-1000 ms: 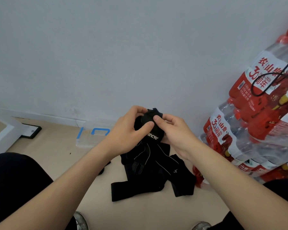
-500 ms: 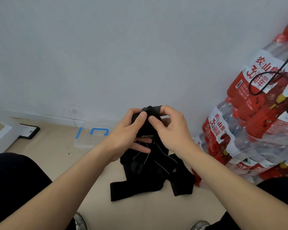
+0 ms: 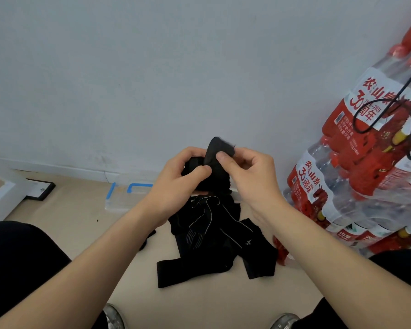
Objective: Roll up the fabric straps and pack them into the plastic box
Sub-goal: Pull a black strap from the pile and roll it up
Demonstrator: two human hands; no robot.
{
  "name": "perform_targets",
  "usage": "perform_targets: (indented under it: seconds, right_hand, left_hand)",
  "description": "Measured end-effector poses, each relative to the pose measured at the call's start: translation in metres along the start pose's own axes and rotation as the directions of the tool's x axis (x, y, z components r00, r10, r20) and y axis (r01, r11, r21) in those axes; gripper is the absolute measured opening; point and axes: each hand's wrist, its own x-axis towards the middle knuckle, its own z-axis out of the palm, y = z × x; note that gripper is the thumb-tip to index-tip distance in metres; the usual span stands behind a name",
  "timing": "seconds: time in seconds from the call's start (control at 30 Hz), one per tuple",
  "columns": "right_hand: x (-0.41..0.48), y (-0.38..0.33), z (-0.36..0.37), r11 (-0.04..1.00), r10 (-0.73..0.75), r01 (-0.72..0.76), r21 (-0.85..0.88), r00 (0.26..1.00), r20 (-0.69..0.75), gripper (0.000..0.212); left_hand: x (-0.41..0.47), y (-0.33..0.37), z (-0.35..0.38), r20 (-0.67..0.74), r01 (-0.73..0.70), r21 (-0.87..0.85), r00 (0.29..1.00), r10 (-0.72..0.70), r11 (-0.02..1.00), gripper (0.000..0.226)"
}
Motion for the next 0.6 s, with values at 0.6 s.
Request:
perform_targets:
  seconds: [0.6]
  right_hand:
    - [-0.011, 0.001, 0.007, 0.872, 0.274, -0.404, 0.276, 0.871, 0.409, 0.015]
  left_hand:
    - [-0.002, 0.0, 0.002, -0.091, -0.073, 0.233, 0.991, 0.097, 0.97, 0.014]
